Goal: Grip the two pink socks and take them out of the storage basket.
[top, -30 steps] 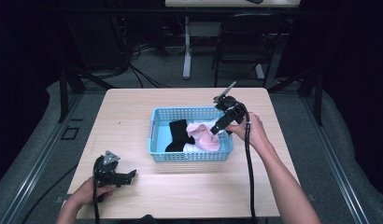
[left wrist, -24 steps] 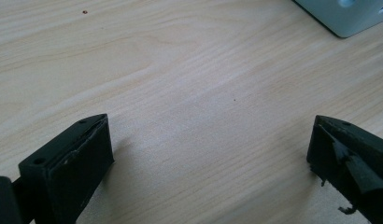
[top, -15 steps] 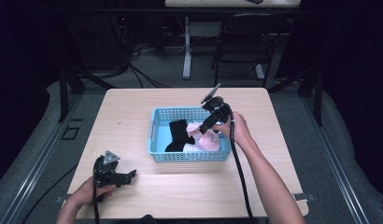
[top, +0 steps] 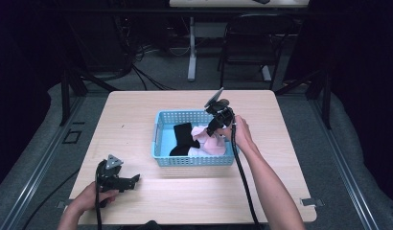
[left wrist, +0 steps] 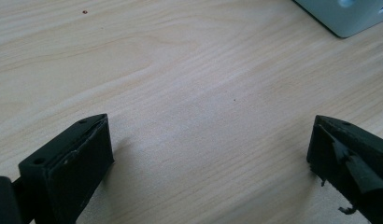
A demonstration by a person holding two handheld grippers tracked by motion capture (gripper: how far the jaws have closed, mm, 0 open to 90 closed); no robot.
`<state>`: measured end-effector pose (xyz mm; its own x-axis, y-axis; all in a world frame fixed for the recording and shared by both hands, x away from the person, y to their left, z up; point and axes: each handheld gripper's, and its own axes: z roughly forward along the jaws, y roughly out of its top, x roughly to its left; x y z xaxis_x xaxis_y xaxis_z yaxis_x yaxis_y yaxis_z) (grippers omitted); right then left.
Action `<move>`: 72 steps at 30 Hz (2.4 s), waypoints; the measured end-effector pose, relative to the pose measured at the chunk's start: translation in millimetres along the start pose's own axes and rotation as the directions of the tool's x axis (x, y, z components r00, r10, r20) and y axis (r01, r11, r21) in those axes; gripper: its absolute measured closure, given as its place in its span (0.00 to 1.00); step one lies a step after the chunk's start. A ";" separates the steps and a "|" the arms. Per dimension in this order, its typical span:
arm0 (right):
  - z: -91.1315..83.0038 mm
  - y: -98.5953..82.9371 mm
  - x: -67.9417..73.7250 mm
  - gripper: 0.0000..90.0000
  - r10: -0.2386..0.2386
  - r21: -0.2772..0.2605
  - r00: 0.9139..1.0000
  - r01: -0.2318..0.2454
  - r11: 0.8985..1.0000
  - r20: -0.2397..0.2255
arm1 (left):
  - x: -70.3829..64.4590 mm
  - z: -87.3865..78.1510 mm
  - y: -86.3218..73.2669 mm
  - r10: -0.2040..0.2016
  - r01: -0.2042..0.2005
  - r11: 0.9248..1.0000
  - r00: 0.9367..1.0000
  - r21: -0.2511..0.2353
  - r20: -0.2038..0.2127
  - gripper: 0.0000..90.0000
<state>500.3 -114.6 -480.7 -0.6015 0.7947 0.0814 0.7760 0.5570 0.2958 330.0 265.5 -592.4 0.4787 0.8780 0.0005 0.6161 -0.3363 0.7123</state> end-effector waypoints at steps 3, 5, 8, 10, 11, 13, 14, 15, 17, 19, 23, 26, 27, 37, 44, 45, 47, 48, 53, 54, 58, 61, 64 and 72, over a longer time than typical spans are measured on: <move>0.1 -0.1 -1.7 0.76 -0.006 -0.001 1.000 0.006 1.000 -0.002 | 0.0 0.0 0.0 0.000 0.000 1.000 1.000 0.000 -0.001 0.00; -2.8 -0.9 -0.7 0.88 0.008 -0.033 1.000 -0.008 0.999 0.002 | 0.0 0.0 0.0 0.000 0.000 1.000 1.000 0.000 -0.001 0.00; -8.4 -3.0 -0.5 0.96 0.010 -0.059 1.000 -0.010 0.998 0.005 | -0.1 0.0 0.0 0.000 0.000 1.000 1.000 0.000 -0.001 0.00; -11.4 -3.4 -1.4 0.97 -0.001 -0.051 1.000 0.002 0.999 0.008 | -0.1 0.0 0.0 -0.001 0.001 1.000 1.000 0.000 -0.001 0.00; -13.5 -4.1 -1.5 0.97 -0.002 -0.056 1.000 0.003 0.998 0.009 | -0.1 0.0 0.0 0.000 0.000 1.000 1.000 0.000 -0.001 0.00; -20.0 -6.5 -2.4 0.97 0.000 -0.080 1.000 0.000 0.997 0.003 | 0.0 0.0 0.0 0.000 0.000 1.000 1.000 0.000 -0.001 0.00; -22.0 -7.1 -2.4 0.97 0.001 -0.085 1.000 -0.001 0.996 0.002 | 0.0 0.0 0.0 0.000 0.000 1.000 1.000 0.000 -0.001 0.00; -23.6 -7.6 -2.6 0.97 -0.001 -0.087 1.000 0.001 0.996 -0.002 | 0.0 0.0 0.0 -0.001 0.001 1.000 1.000 0.000 0.000 0.00; -24.6 -8.3 -2.4 0.97 0.001 -0.096 1.000 -0.001 0.995 -0.005 | -0.1 0.0 0.0 -0.001 0.001 1.000 1.000 0.000 -0.001 0.00; -27.3 -9.9 -1.9 0.98 0.001 -0.108 1.000 -0.001 0.994 -0.003 | 0.0 0.0 0.0 0.000 0.000 1.000 1.000 0.000 -0.001 0.00; -36.7 -12.1 -2.9 0.98 -0.005 -0.121 1.000 0.004 0.993 -0.013 | -0.1 0.0 0.0 0.000 0.000 1.000 1.000 0.000 -0.001 0.00; -48.6 -13.0 -3.9 0.98 -0.017 -0.142 1.000 0.015 0.990 -0.013 | 0.0 -0.2 0.1 0.000 0.000 1.000 1.000 0.002 0.000 0.00; -48.6 -13.0 -3.9 0.98 -0.017 -0.142 1.000 0.015 0.990 -0.013 | 0.0 -0.2 0.1 0.001 -0.001 1.000 1.000 0.003 0.000 0.00; -80.1 -13.5 -1.7 0.98 -0.025 -0.197 0.999 0.017 0.980 -0.036 | -0.1 0.1 0.0 -0.001 0.001 1.000 1.000 -0.001 -0.001 0.00; -98.5 -13.5 -1.9 0.98 -0.027 -0.221 0.998 0.013 0.975 -0.058 | -0.1 0.0 0.0 -0.001 0.001 1.000 1.000 0.000 -0.001 0.00; -102.4 -13.5 -1.9 0.98 -0.028 -0.227 0.998 0.014 0.974 -0.062 | -0.1 0.0 0.0 -0.002 0.002 1.000 1.000 -0.001 -0.001 0.00; -107.9 -13.3 -2.3 0.98 -0.039 -0.229 0.997 0.023 0.973 -0.064 | -0.1 0.0 0.0 -0.001 0.001 1.000 1.000 0.000 -0.001 0.00; -114.1 -13.2 -1.2 0.98 -0.044 -0.232 0.997 0.030 0.972 -0.057 | -0.1 0.0 0.0 -0.002 0.002 1.000 1.000 0.000 -0.001 0.00; -123.0 -14.4 0.9 0.98 -0.050 -0.254 0.997 0.033 0.967 -0.061 | -0.1 0.0 0.0 -0.001 0.001 1.000 1.000 0.000 -0.001 0.00; -126.1 -14.9 0.5 0.98 -0.061 -0.249 0.996 0.044 0.968 -0.061 | -0.1 0.0 0.0 -0.001 0.001 1.000 1.000 0.000 -0.001 0.00; -134.8 -16.8 1.9 0.98 -0.063 -0.267 0.996 0.044 0.963 -0.061 | -0.1 0.1 0.0 -0.002 0.002 1.000 1.000 -0.001 -0.001 0.00; -141.3 -17.3 2.1 0.98 -0.066 -0.270 0.996 0.049 0.961 -0.056 | -0.1 0.1 0.1 -0.002 0.002 1.000 1.000 -0.001 -0.001 0.00; -148.4 -17.5 1.6 0.98 -0.070 -0.273 0.996 0.053 0.961 -0.053 | -0.2 0.1 0.1 -0.003 0.003 1.000 1.000 -0.002 -0.001 0.00; -167.7 -24.6 -1.8 0.98 -0.066 -0.285 0.997 0.054 0.957 -0.030 | -0.2 0.1 0.1 -0.004 0.004 1.000 1.000 -0.002 -0.001 0.00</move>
<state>450.5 -170.2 -328.5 -0.6567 0.7487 0.0907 0.6557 0.5075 0.5590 330.1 265.3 -592.5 0.4757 0.8796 -0.0012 0.6165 -0.3324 0.7137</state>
